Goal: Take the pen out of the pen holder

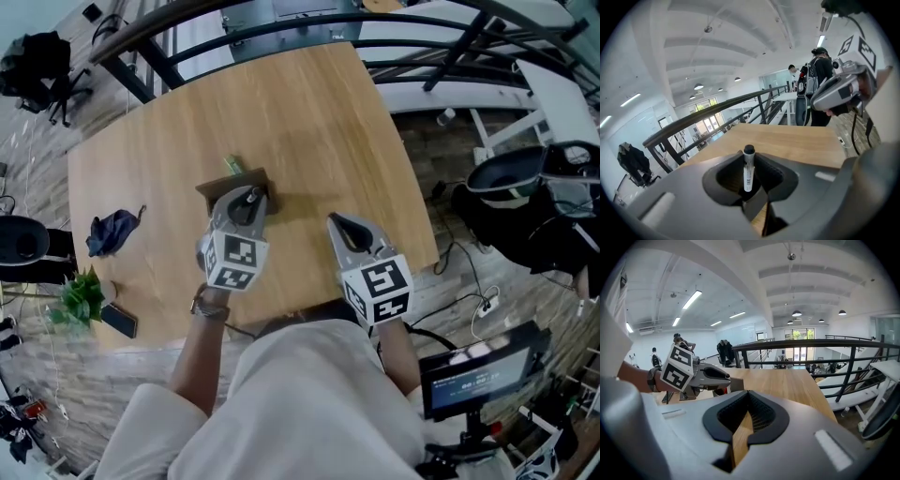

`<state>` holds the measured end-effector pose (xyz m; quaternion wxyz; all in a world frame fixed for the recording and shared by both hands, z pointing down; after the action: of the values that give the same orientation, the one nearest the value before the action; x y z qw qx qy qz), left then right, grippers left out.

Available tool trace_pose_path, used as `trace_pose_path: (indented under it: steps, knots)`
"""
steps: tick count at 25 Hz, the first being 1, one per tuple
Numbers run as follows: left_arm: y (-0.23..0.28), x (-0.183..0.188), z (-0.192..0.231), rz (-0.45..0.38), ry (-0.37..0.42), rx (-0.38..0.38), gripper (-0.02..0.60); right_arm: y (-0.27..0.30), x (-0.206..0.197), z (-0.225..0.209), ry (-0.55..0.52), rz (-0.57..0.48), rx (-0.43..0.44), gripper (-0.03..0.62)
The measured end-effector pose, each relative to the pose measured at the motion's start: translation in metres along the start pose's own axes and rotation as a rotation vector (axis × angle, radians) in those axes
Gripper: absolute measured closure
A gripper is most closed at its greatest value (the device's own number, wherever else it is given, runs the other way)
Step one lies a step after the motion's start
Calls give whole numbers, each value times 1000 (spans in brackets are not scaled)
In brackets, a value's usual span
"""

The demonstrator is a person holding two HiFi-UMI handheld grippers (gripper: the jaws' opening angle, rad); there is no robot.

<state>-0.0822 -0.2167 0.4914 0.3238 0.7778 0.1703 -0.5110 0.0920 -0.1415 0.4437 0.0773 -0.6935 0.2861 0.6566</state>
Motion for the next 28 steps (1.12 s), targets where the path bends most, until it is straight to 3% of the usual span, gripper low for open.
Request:
trace_pose_path:
  steps: [13,28]
  knots:
    - [-23,27,7,-105,27,59,512,8,26,11,-51,-52,40,591]
    - [-53,39,8,-177,-13,106,512,3,45,35,-98,-95,76,591]
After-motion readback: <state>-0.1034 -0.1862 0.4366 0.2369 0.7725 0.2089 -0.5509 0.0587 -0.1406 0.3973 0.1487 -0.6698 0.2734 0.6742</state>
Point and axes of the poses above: the fingertips, and each gripper's own axes: y forward along the fingers, z to its left, x out of its top, the point moved 6 cm from there along -y, backward along the fingers, and after that the axes turned 14 degrees about -z, right-handed, at the moved point
